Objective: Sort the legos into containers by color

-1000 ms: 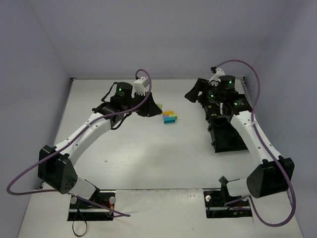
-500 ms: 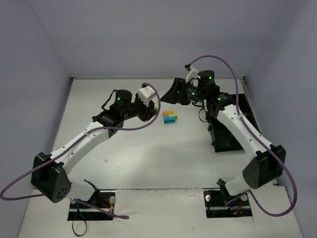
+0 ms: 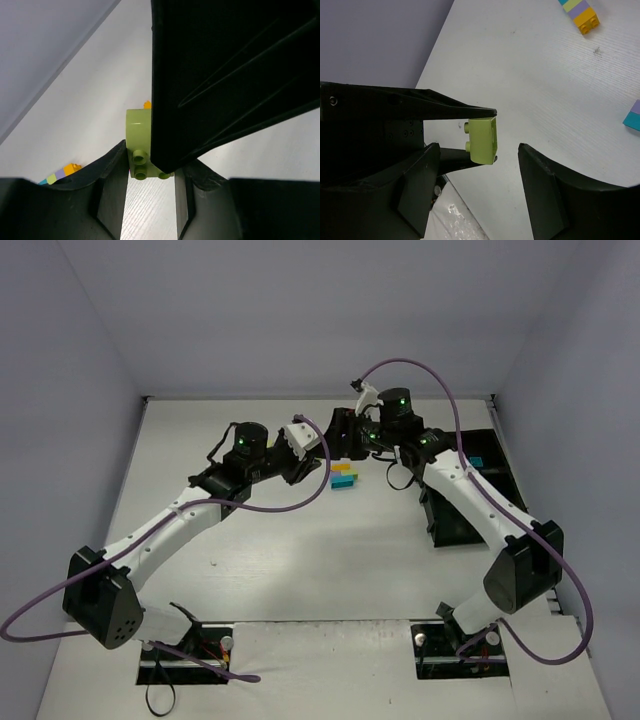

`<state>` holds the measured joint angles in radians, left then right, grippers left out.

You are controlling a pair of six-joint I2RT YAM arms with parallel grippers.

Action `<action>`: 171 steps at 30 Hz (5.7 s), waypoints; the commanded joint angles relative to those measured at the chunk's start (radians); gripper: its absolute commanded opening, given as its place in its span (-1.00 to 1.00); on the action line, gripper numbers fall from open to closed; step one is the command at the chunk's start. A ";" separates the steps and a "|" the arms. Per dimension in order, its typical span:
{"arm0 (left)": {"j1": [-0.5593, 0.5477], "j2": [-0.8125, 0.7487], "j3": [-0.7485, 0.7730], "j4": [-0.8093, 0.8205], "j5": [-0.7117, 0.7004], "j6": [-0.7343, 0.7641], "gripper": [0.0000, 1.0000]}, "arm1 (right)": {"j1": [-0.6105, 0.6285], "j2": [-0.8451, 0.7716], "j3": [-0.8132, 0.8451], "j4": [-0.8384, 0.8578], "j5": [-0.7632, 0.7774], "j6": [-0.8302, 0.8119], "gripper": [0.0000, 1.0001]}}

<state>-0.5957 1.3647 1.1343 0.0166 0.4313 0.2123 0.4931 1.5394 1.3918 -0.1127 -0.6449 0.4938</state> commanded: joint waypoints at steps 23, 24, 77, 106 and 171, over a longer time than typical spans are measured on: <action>-0.006 -0.036 0.009 0.100 -0.086 -0.132 0.30 | 0.003 -0.015 -0.014 0.021 0.253 -0.145 -1.00; -0.006 -0.041 0.007 0.103 -0.106 -0.175 0.31 | -0.008 -0.022 -0.019 0.006 0.328 -0.167 -1.00; -0.053 0.431 0.389 -0.280 -0.477 -0.867 0.57 | -0.473 -0.179 -0.129 -0.018 0.594 -0.103 0.21; -0.142 0.780 0.654 -0.343 -0.588 -0.872 0.57 | -0.473 -0.242 -0.313 -0.021 0.424 -0.084 0.25; -0.174 0.579 0.397 -0.168 -0.622 -0.395 -0.93 | -0.459 -0.222 -0.290 -0.012 0.206 -0.092 0.24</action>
<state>-0.7666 2.1342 1.6073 -0.2813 -0.2321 -0.4213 0.0162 1.3075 1.0344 -0.1768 -0.3264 0.4076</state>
